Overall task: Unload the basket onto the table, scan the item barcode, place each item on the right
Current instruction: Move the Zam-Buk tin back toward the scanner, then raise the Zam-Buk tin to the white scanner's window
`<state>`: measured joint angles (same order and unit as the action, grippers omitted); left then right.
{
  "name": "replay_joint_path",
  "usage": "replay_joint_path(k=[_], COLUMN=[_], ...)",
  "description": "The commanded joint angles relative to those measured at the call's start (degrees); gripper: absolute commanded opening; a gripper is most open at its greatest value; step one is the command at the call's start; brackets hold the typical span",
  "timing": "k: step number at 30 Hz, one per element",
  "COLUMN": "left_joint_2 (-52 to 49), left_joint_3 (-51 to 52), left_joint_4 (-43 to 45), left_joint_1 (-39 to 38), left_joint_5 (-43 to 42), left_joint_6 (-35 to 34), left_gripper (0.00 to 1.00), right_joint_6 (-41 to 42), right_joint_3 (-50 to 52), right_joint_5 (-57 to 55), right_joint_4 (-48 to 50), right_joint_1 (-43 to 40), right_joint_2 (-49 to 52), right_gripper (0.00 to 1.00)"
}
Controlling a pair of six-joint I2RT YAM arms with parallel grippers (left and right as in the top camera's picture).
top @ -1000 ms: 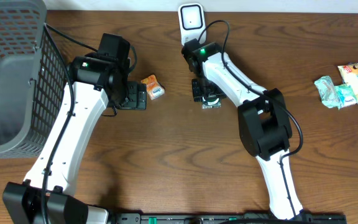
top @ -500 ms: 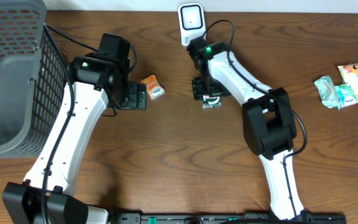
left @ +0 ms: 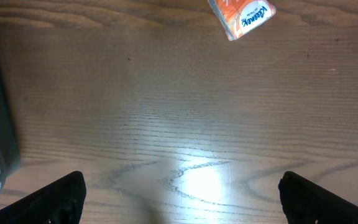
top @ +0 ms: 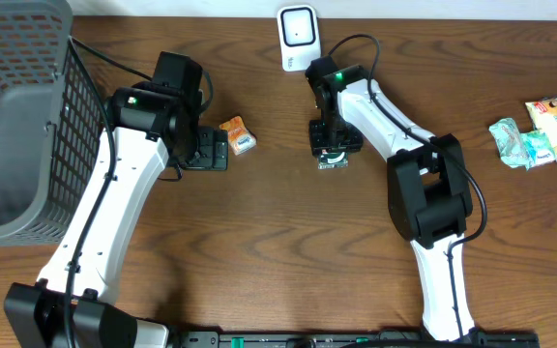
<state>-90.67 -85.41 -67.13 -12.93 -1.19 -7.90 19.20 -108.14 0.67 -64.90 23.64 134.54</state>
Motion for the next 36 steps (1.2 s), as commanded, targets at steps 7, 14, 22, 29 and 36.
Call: replay_joint_path(k=[7, 14, 22, 29, 36], left_joint_2=[-0.13, -0.13, -0.13, -0.13, -0.13], left_joint_3=[0.13, 0.13, 0.13, 0.13, 0.13], left_joint_4=[-0.20, -0.22, -0.22, -0.20, -0.22], left_joint_1=[-0.02, -0.02, -0.02, -0.02, -0.02], left_joint_5=[0.31, 0.31, 0.31, 0.31, 0.31], left_joint_6=[-0.31, -0.31, -0.31, -0.31, -0.31], left_gripper=[0.97, 0.98, 0.98, 0.98, 0.97], right_joint_6=[-0.66, -0.61, -0.61, -1.84, -3.48], right_joint_3=[-11.10, -18.95, -18.88, -18.82, -18.82], right_joint_5=[0.81, 0.81, -5.60, -9.57, -10.25], right_joint_4=[-0.74, 12.81, 35.98, 50.38, 60.08], right_joint_1=[-0.35, -0.50, -0.39, -0.39, -0.66], right_joint_2=[0.68, 0.68, 0.85, 2.99, 6.67], right_gripper=[0.53, 0.46, 0.46, 0.54, 0.56])
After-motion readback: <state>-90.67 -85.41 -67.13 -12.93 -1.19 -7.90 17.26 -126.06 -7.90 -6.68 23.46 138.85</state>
